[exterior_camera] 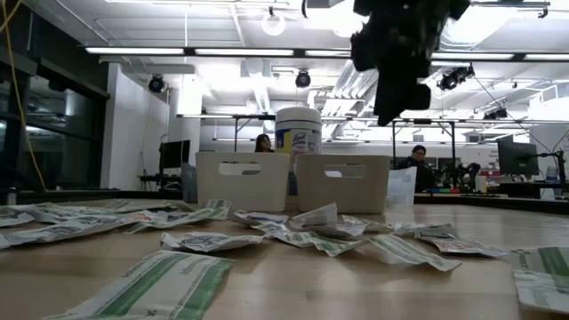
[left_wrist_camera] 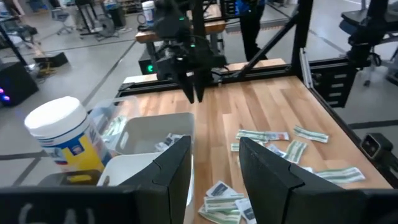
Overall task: Pick & Place First Aid Supplies
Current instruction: Put the band aid into the transparent bin
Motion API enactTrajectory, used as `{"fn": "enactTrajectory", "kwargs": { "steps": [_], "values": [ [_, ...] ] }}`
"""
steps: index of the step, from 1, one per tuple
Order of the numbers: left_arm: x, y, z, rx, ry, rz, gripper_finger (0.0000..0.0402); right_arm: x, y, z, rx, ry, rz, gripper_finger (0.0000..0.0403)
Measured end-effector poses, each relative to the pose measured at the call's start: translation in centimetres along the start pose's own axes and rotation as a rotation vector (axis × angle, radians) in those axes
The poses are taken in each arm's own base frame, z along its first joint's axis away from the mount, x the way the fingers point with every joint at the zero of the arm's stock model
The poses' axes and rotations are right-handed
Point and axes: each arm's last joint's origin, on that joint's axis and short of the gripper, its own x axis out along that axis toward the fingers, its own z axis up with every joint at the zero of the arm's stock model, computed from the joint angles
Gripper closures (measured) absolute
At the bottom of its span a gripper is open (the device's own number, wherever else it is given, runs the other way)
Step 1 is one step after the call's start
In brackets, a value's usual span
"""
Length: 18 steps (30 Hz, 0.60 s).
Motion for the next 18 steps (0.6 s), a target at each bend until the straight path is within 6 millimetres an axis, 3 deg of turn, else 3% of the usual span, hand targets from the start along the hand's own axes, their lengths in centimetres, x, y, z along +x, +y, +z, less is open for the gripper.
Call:
{"fn": "enactTrajectory", "kwargs": {
  "steps": [6, 13, 18],
  "values": [
    [0.0, -0.1, 0.0, 0.004, 0.005, -0.043, 0.0269, 1.2, 4.1, -2.3, -0.088, 0.02, 0.016, 0.0273],
    [0.0, -0.2, 0.0, 0.005, 0.005, -0.085, 0.0269, 3.6, 6.7, -4.3, -0.118, 0.095, 0.026, 0.0195],
    [0.0, -0.3, 0.0, 0.005, 0.006, -0.097, 0.0269, 5.9, 8.1, -6.0, -0.12, 0.128, -0.041, 0.0175]
  ]
}}
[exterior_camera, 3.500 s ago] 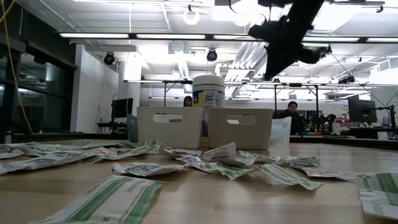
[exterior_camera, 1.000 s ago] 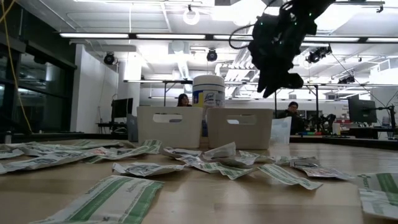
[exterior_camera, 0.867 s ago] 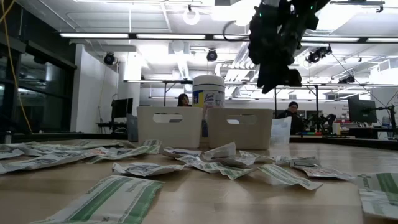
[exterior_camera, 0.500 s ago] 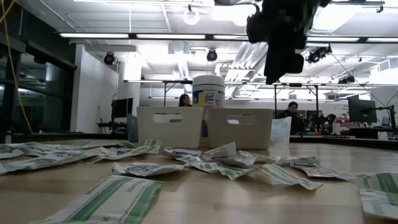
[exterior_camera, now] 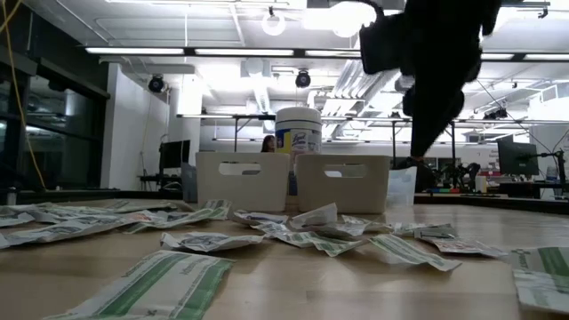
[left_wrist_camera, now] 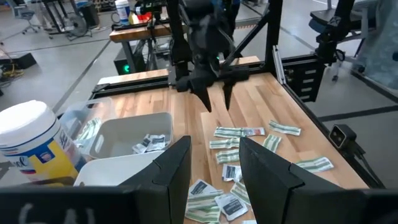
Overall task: Pick & Place First Aid Supplies
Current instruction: Put the band aid into the transparent bin
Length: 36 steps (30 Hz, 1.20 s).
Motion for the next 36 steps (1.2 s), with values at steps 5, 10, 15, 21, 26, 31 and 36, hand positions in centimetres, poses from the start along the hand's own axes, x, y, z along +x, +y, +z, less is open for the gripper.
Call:
{"fn": "enactTrajectory", "kwargs": {
  "steps": [5, 10, 15, 21, 26, 31, 36],
  "values": [
    [0.0, 0.0, 0.0, 0.0, 0.0, 0.0, 0.0269, 2.1, 0.6, -0.7, 0.087, 0.038, -0.045, 0.0178],
    [0.0, 0.0, 0.0, 0.0, 0.0, 0.001, 0.0269, 4.1, 1.0, -0.6, 0.032, 0.046, -0.043, 0.018],
    [0.0, 0.0, 0.0, -0.004, 0.0, 0.001, 0.0269, 5.5, 0.6, -0.7, -0.056, 0.034, -0.125, 0.0179],
    [0.0, 0.0, 0.0, -0.018, 0.0, 0.001, 0.0269, 6.5, 0.6, -1.0, -0.094, 0.021, -0.2, 0.0179],
    [0.0, 0.0, 0.0, -0.019, 0.0, 0.001, 0.0269, 7.6, 1.2, -1.9, -0.145, 0.045, -0.219, 0.0179],
    [0.0, 0.0, 0.0, -0.018, 0.0, 0.001, 0.0269, 8.6, 1.9, -2.9, -0.158, 0.062, -0.235, 0.0187],
    [0.0, 0.0, -0.1, -0.016, 0.005, 0.002, 0.0269, 9.0, 2.4, -3.6, -0.129, 0.063, -0.245, 0.0222]
  ]
}}
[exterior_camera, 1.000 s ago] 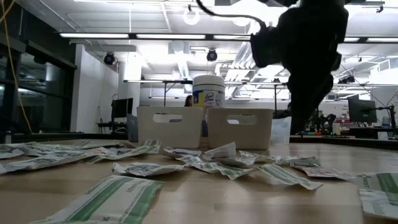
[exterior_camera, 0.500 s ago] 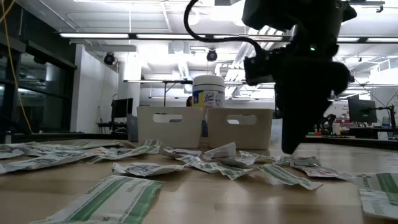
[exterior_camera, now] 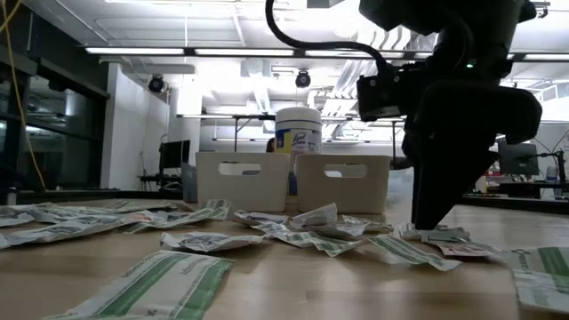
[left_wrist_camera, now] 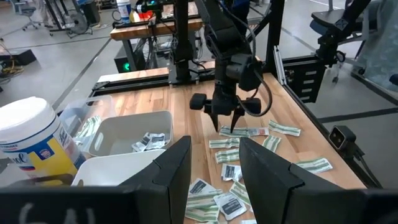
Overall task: Pick & Place First Aid Supplies
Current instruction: Put the band aid into the transparent bin
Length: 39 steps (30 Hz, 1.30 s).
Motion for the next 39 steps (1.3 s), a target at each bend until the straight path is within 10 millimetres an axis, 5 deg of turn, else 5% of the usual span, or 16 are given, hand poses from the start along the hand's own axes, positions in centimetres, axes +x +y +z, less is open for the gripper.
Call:
{"fn": "enactTrajectory", "kwargs": {
  "steps": [21, 29, 39],
  "values": [
    [0.0, 0.0, -0.2, 0.008, 0.015, 0.001, 0.0269, -0.5, 0.4, -0.3, 0.223, -0.031, 0.013, 0.0396],
    [0.0, -0.1, -0.2, 0.023, 0.016, -0.021, 0.0269, -2.2, 0.3, -0.1, 0.409, -0.01, 0.105, 0.0401],
    [0.0, -0.1, -0.2, 0.027, 0.016, -0.024, 0.0269, -7.4, -0.5, 0.6, 0.536, -0.098, 0.25, 0.0402]
  ]
}}
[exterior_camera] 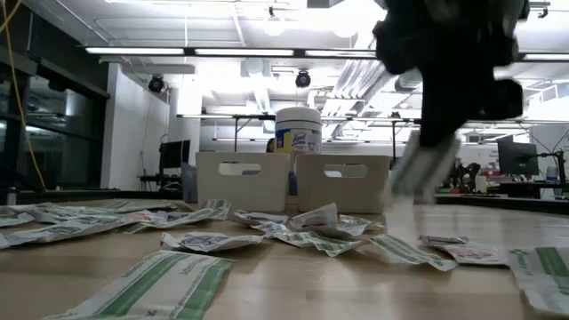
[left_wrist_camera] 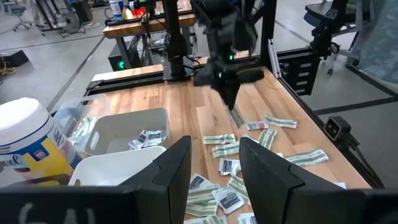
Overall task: Pick & Place First Aid Supplies
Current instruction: Put the band aid into the transparent bin
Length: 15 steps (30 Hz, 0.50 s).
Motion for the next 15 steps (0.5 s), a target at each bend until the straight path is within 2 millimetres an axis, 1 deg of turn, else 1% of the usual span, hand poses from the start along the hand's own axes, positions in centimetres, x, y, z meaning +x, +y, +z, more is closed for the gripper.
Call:
{"fn": "enactTrajectory", "kwargs": {
  "steps": [2, 6, 10, 15],
  "values": [
    [0.0, 0.0, 0.0, 0.0, 0.0, 0.0, 0.0269, -1.3, -0.1, 0.4, 0.01, -0.033, 0.019, 0.0402],
    [0.0, 0.0, 0.0, 0.0, 0.0, 0.001, 0.0269, -4.4, -0.8, 1.5, 0.04, -0.154, 0.029, 0.0402],
    [0.0, 0.0, 0.0, 0.0, 0.0, 0.001, 0.0269, -7.5, -2.3, 2.9, 0.078, -0.299, -0.007, 0.0402],
    [0.1, 0.0, 0.0, 0.002, 0.004, 0.004, 0.0269, -10.9, -4.4, 5.0, 0.058, -0.457, -0.046, 0.0402]
  ]
}}
